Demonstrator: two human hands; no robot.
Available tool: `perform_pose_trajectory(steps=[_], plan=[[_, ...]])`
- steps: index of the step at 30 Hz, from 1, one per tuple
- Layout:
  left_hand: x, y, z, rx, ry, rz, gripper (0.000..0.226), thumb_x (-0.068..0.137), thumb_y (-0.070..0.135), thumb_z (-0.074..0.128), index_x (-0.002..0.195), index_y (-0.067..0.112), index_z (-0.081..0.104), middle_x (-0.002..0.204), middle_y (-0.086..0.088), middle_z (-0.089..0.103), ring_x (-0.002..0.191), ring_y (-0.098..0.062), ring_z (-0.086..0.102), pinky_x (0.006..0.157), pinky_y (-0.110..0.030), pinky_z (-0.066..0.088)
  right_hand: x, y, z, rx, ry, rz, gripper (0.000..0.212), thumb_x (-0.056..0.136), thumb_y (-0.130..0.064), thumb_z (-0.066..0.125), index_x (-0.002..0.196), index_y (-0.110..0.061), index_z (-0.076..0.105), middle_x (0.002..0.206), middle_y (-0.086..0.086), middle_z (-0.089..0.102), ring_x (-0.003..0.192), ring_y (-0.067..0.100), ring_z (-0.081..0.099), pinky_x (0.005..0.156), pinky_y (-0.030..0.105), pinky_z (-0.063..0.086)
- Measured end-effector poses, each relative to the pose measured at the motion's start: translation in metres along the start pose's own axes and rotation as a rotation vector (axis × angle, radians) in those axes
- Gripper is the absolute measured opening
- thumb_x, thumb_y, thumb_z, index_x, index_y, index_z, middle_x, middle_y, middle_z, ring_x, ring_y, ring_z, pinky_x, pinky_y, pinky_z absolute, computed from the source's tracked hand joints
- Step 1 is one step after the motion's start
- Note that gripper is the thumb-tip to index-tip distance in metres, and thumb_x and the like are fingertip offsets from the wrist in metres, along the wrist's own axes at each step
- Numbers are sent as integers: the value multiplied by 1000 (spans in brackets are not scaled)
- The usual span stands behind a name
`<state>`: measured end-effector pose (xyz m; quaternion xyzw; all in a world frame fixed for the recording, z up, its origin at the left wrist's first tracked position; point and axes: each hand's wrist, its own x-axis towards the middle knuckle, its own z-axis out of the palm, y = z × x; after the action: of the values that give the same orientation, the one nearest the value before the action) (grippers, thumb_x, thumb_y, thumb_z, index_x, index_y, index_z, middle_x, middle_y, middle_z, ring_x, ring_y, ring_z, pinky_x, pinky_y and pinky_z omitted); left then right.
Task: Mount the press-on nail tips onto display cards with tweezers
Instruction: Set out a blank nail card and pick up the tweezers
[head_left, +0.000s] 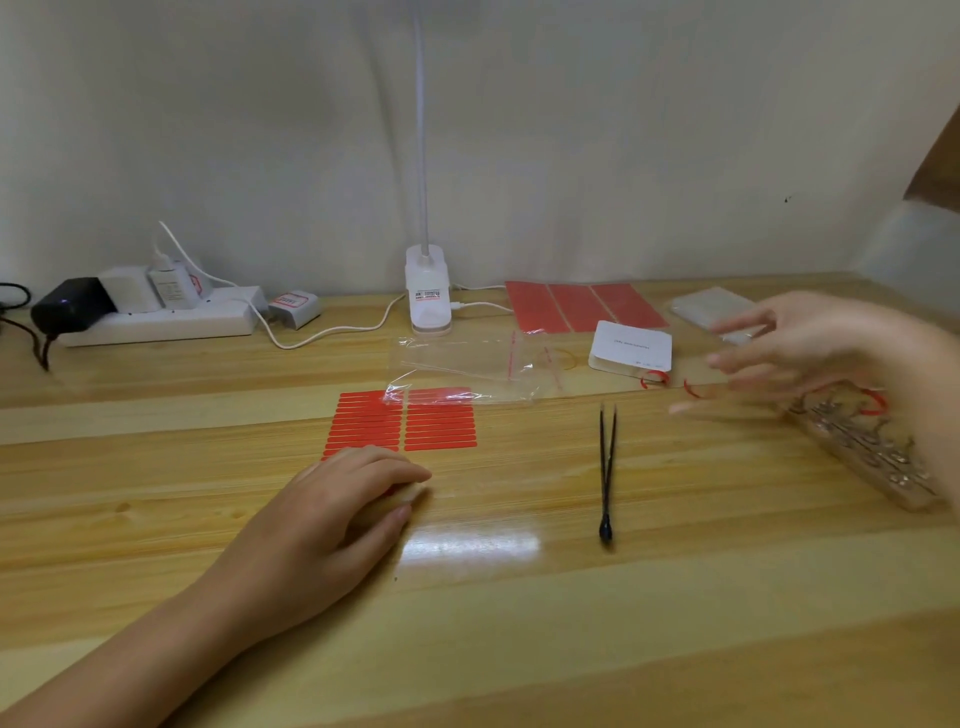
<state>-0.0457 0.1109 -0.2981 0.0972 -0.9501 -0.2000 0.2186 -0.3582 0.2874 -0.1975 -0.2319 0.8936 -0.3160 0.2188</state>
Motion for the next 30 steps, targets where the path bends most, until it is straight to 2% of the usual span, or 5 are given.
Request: perform_pose_trajectory(steps=[4, 10, 13, 21, 30], plan=[[1, 1, 0, -10, 9, 3, 40, 86, 40, 39, 113, 20, 62, 109, 17, 58, 104, 0, 52, 84, -31, 43, 6, 6, -11, -558, 452, 32, 20, 85, -20, 65, 96, -3, 69, 84, 16, 60, 73, 29, 52, 57, 27, 35], [1, 1, -1, -30, 35, -6, 38, 87, 41, 39, 110, 22, 62, 108, 18, 58, 103, -1, 54, 83, -36, 45, 11, -11, 10, -264, 536, -289, 24, 90, -17, 51, 108, -17, 67, 97, 8, 69, 104, 30, 59, 85, 30, 40], [2, 1, -1, -48, 55, -6, 36, 87, 40, 41, 109, 22, 62, 106, 17, 59, 101, -2, 55, 83, -34, 45, 19, -19, 13, 101, 398, -324, 19, 90, -14, 56, 107, -15, 65, 99, 4, 67, 85, 15, 66, 51, 13, 44], [1, 2, -1, -88, 64, -10, 35, 86, 35, 41, 108, 20, 63, 104, 15, 61, 100, -1, 55, 83, -29, 44, 39, -11, 51, -474, 214, -396, 42, 85, -35, 64, 124, -19, 59, 134, -1, 54, 124, 20, 47, 94, 33, 38], [1, 0, -1, -105, 64, -14, 35, 86, 35, 41, 109, 21, 63, 105, 17, 60, 101, 2, 53, 84, -26, 43, 32, -11, 59, -856, 217, -532, 30, 94, -38, 50, 108, -20, 68, 112, 1, 66, 101, 22, 58, 68, 30, 41]])
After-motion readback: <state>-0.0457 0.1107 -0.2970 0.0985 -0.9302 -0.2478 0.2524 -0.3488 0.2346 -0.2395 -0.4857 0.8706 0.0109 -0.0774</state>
